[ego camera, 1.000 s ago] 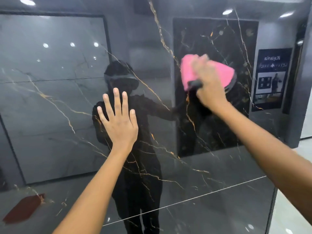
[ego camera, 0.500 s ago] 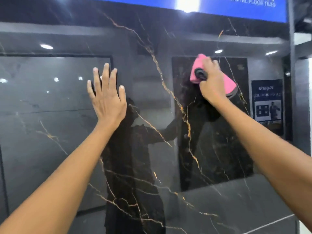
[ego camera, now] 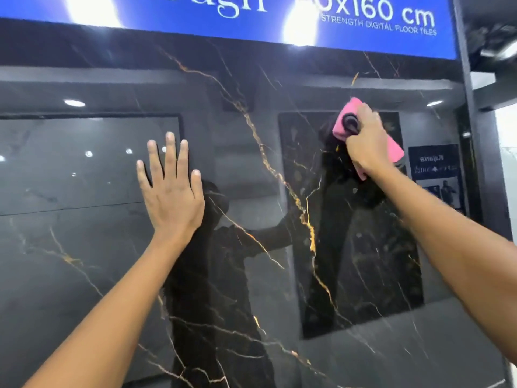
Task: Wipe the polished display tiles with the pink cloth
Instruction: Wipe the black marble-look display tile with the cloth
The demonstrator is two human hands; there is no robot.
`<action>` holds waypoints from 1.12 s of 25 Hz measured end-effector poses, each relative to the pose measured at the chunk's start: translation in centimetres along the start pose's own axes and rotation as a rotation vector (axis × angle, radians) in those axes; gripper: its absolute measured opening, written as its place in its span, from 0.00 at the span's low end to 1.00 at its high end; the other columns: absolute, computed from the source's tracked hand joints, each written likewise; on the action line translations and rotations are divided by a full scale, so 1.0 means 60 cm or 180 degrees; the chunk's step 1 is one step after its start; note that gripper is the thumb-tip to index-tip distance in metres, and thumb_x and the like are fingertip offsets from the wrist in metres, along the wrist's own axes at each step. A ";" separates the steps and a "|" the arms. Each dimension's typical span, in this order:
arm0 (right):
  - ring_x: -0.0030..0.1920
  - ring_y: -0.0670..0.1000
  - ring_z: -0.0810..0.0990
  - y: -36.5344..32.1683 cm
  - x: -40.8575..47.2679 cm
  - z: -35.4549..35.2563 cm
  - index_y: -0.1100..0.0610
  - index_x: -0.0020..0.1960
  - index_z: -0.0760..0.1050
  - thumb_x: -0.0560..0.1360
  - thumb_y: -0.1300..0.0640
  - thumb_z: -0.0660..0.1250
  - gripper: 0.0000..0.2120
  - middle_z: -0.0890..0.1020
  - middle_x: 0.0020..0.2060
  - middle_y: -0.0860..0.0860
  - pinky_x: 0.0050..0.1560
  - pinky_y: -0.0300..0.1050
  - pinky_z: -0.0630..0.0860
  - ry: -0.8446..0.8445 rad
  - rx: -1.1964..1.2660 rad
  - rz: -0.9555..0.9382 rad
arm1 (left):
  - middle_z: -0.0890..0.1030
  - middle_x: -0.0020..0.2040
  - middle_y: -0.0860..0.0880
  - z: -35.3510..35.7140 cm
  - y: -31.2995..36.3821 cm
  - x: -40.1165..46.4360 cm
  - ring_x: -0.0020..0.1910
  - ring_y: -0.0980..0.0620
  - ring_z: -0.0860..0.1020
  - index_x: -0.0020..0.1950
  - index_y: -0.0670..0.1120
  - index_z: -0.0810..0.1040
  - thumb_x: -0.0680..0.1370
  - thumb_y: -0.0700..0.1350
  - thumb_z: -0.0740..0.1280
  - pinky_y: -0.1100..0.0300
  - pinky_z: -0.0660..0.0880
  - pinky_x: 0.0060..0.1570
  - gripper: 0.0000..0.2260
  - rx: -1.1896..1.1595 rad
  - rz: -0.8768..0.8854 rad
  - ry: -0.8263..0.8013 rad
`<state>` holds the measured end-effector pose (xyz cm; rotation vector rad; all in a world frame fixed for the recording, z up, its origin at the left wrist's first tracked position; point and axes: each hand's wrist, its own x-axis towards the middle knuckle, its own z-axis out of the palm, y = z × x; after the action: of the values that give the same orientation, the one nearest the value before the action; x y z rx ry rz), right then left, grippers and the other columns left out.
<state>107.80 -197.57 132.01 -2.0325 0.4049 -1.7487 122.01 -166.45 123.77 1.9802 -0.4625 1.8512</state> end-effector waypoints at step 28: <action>0.75 0.54 0.58 -0.218 -0.023 0.117 0.59 0.75 0.61 0.67 0.65 0.60 0.36 0.63 0.75 0.56 0.73 0.45 0.50 -0.1036 -0.0209 -0.2778 | 0.51 0.80 0.50 0.014 0.018 0.182 0.79 0.45 0.47 0.80 0.49 0.54 0.84 0.53 0.51 0.42 0.42 0.75 0.24 0.0080 0.0096 0.0265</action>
<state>113.75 -184.66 136.52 -2.7094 -0.6315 -1.7590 122.98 -167.54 134.67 1.9136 -0.4488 1.9586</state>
